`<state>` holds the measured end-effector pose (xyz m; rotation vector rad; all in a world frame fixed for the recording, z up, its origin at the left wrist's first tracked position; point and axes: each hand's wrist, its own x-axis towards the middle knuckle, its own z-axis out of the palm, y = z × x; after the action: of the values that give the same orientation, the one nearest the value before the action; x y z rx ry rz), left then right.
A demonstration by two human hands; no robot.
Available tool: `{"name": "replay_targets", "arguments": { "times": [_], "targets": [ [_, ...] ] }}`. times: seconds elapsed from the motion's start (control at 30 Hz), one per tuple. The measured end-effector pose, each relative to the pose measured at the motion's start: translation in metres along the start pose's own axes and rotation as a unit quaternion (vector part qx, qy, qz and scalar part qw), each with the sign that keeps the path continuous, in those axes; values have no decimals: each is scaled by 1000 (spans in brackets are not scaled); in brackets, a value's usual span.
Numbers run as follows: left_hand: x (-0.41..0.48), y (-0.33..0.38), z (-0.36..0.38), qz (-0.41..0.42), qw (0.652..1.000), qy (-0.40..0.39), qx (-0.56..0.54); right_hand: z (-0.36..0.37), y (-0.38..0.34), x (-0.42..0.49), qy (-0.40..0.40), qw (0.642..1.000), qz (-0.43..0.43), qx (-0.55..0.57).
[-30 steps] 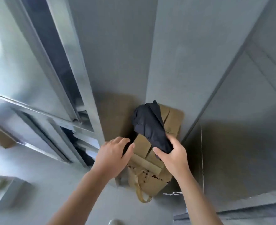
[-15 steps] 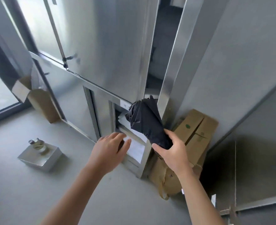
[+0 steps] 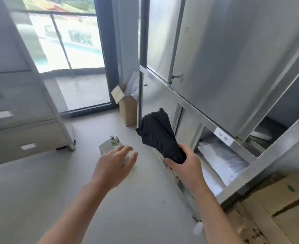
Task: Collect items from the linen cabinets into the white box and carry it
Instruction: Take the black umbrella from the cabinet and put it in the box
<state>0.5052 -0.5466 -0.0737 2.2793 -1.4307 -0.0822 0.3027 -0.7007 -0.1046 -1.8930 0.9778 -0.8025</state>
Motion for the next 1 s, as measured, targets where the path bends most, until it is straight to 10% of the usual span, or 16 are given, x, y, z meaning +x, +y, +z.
{"name": "replay_targets", "arguments": {
  "times": [0.43,1.0],
  "targets": [
    [-73,-83,-65,-189,974,98,72,128,-57,34,-188,975,-103,61],
    [-4,-33,-8,-164,980,66,95,88,15,76,-200,974,-19,103]
  ]
}}
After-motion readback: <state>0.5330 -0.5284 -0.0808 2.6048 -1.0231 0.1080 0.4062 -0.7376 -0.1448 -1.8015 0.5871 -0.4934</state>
